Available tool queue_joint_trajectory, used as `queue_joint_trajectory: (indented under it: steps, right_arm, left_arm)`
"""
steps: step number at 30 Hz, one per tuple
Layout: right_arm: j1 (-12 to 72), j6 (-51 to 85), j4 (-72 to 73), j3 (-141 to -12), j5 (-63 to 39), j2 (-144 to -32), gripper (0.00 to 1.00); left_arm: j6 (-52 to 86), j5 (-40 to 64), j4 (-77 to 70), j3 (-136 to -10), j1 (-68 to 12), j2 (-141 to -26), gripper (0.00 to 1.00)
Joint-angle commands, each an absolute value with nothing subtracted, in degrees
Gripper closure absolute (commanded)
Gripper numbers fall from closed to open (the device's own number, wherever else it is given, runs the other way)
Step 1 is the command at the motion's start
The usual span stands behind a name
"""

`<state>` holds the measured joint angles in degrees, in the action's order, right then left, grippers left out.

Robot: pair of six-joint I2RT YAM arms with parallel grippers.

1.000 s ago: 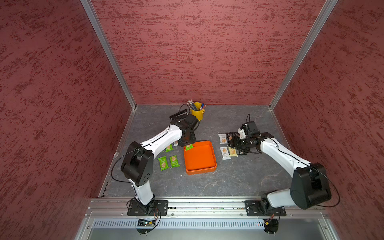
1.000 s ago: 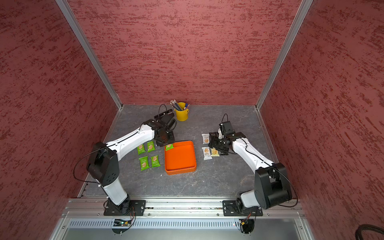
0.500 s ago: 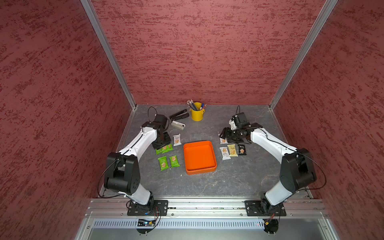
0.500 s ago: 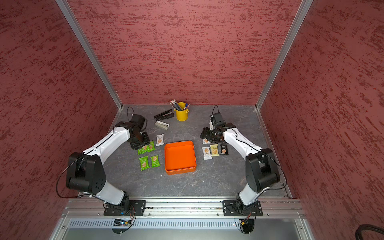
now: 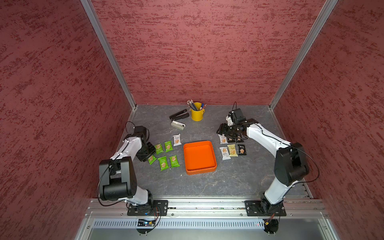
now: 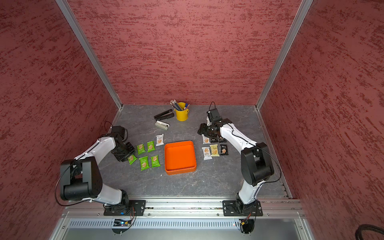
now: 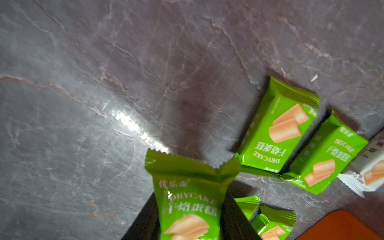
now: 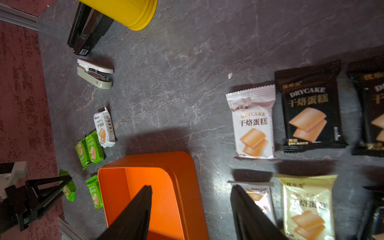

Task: Take the cookies out of the storage box
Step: Place the cookie at the center of the board.

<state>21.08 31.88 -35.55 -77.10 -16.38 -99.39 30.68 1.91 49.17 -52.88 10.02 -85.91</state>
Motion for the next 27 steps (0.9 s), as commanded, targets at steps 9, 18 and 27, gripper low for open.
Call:
queue_joint_trajectory:
  steps: [9,18,27]
  right_arm:
    - [21.4,31.1,-37.8,-76.9,-13.9,-97.5,0.35]
    - [21.4,28.7,-39.4,-76.7,-10.9,-96.2,0.35]
    - [17.8,18.6,-35.1,-71.3,4.3,-94.6,0.35]
  left_arm:
    - [27.8,2.0,44.1,-50.4,11.6,-88.3,0.56]
    - [27.6,1.7,44.7,-50.9,11.7,-87.3,0.35]
    - [18.7,-0.4,32.8,-53.1,8.9,-83.5,0.28]
